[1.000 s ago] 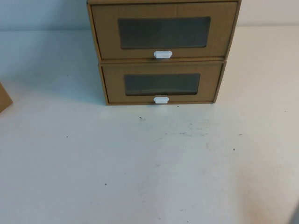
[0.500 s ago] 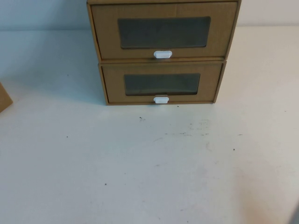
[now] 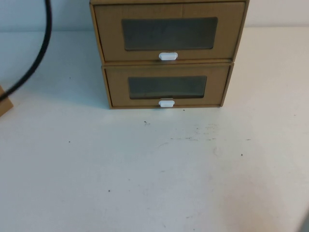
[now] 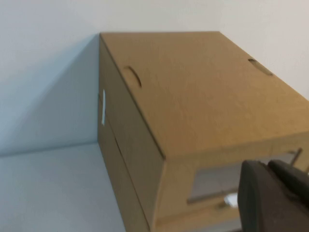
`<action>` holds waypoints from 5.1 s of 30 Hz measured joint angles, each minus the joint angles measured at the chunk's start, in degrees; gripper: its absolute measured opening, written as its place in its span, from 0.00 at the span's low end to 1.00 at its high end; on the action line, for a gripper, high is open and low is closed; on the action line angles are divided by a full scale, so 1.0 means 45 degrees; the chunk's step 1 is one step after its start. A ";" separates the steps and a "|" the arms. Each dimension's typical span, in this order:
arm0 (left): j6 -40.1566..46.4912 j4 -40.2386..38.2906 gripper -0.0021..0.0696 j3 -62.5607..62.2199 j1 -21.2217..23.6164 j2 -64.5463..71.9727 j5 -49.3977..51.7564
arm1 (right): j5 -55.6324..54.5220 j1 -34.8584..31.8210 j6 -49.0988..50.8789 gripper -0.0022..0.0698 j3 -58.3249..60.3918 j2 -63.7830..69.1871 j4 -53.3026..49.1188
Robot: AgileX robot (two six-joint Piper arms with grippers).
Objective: Open the shoe box
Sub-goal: 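Pull the top drawer of the cardboard box fully open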
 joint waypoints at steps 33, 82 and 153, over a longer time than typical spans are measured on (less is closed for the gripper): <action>0.4270 -0.6440 0.02 -1.1664 0.0000 1.3834 -0.0877 | 0.0388 0.0000 -0.4142 0.00 -0.0819 0.4637 0.4222; 0.5372 -0.9078 0.01 -1.2523 0.0073 1.6329 -0.1039 | 0.2665 0.0000 -0.6116 0.00 -0.2576 0.9658 0.5566; 0.5975 -0.9357 0.01 -1.2523 0.0073 1.6329 -0.0964 | -0.1191 1.0771 2.1887 0.00 -0.9153 1.5931 -3.6578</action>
